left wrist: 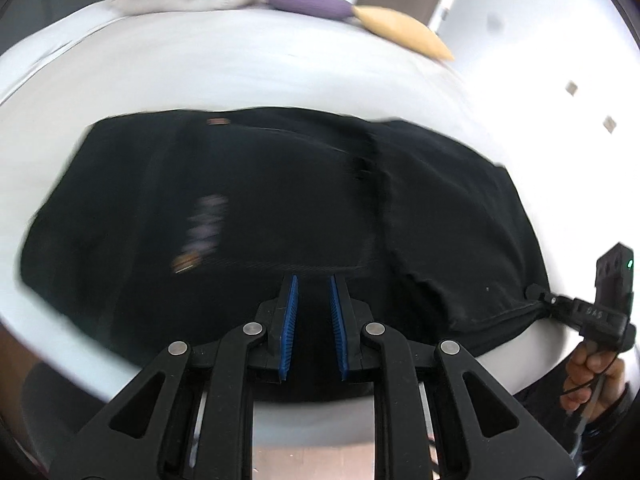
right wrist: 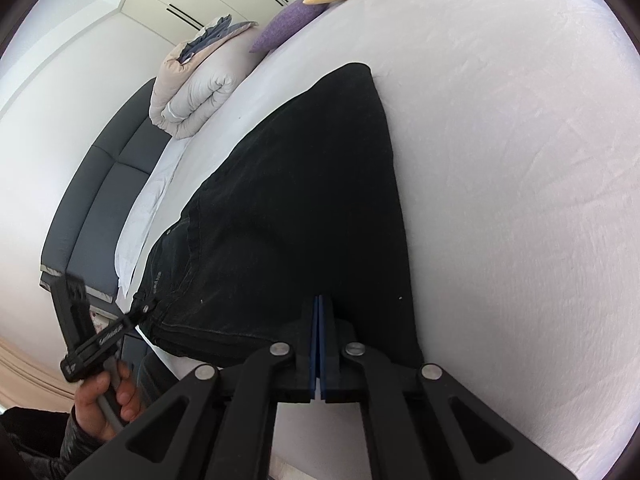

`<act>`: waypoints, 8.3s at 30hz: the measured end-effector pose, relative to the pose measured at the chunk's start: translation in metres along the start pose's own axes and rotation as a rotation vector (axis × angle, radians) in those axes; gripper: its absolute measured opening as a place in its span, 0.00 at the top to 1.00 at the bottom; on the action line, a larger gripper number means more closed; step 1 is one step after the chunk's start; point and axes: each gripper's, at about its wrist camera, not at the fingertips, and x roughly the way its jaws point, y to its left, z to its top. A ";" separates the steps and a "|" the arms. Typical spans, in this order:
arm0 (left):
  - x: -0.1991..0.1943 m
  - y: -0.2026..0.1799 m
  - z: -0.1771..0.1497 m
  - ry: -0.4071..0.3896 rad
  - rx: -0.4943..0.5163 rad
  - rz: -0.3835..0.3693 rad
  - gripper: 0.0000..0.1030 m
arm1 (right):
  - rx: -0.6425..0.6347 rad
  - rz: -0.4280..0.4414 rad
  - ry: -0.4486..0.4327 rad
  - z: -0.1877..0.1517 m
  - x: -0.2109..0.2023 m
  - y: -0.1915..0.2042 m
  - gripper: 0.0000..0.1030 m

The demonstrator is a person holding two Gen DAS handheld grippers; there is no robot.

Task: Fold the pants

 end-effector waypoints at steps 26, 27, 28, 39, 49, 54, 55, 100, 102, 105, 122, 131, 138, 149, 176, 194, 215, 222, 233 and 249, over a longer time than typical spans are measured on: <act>-0.036 0.169 -0.066 -0.178 -0.826 -0.366 0.26 | -0.164 0.165 -0.130 -0.007 -0.044 0.080 0.38; -0.037 0.173 -0.068 -0.184 -0.836 -0.368 0.26 | -0.170 0.177 -0.127 -0.006 -0.045 0.084 0.39; -0.038 0.176 -0.068 -0.190 -0.842 -0.364 0.26 | -0.180 0.186 -0.124 -0.006 -0.045 0.090 0.40; -0.027 0.218 -0.069 -0.230 -0.951 -0.457 0.27 | -0.204 0.247 -0.047 -0.008 -0.024 0.118 0.50; -0.007 0.210 -0.055 -0.187 -0.925 -0.523 0.70 | -0.311 0.195 0.052 0.025 0.027 0.169 0.63; -0.005 0.206 -0.055 -0.198 -0.885 -0.497 0.79 | -0.301 0.126 0.156 0.055 0.086 0.183 0.73; -0.007 0.204 -0.053 -0.201 -0.863 -0.479 0.81 | -0.294 0.120 0.168 0.060 0.096 0.184 0.76; 0.059 -0.189 0.031 -0.063 0.580 -0.002 0.86 | 0.070 0.354 0.242 0.107 0.090 0.026 0.28; 0.062 -0.193 0.028 -0.057 0.591 0.004 0.86 | 0.038 0.331 0.253 0.109 0.095 0.036 0.28; 0.060 -0.193 0.022 -0.051 0.592 0.000 0.86 | -0.005 0.280 0.274 0.114 0.103 0.046 0.28; 0.064 -0.173 0.042 -0.004 0.560 -0.057 0.86 | -0.106 0.144 0.238 0.109 0.096 0.063 0.86; 0.073 -0.178 0.046 0.026 0.591 -0.112 0.86 | -0.088 0.115 0.193 0.108 0.063 0.038 0.87; 0.081 -0.180 0.053 0.041 0.632 -0.131 0.86 | -0.086 0.097 0.169 0.112 0.041 0.017 0.87; 0.092 -0.176 0.053 0.057 0.675 -0.151 0.87 | -0.086 0.069 0.146 0.113 0.027 -0.003 0.87; 0.068 -0.067 0.081 0.110 0.443 -0.376 0.82 | 0.068 0.040 -0.003 0.098 -0.019 -0.054 0.57; 0.070 0.059 0.112 0.069 0.263 -0.302 0.82 | 0.008 0.017 0.037 0.040 -0.008 -0.016 1.00; 0.114 0.061 0.167 -0.002 0.216 -0.338 0.82 | 0.116 0.080 -0.074 0.020 -0.010 -0.055 1.00; 0.079 0.056 0.106 -0.040 0.262 -0.392 0.82 | 0.092 0.072 -0.099 0.014 -0.012 -0.052 1.00; 0.084 0.093 0.081 0.026 0.055 -0.605 0.82 | 0.054 0.086 -0.137 0.005 -0.013 -0.053 1.00; 0.085 0.128 0.089 0.078 -0.087 -0.677 0.97 | 0.072 0.083 -0.148 -0.005 -0.055 -0.055 1.00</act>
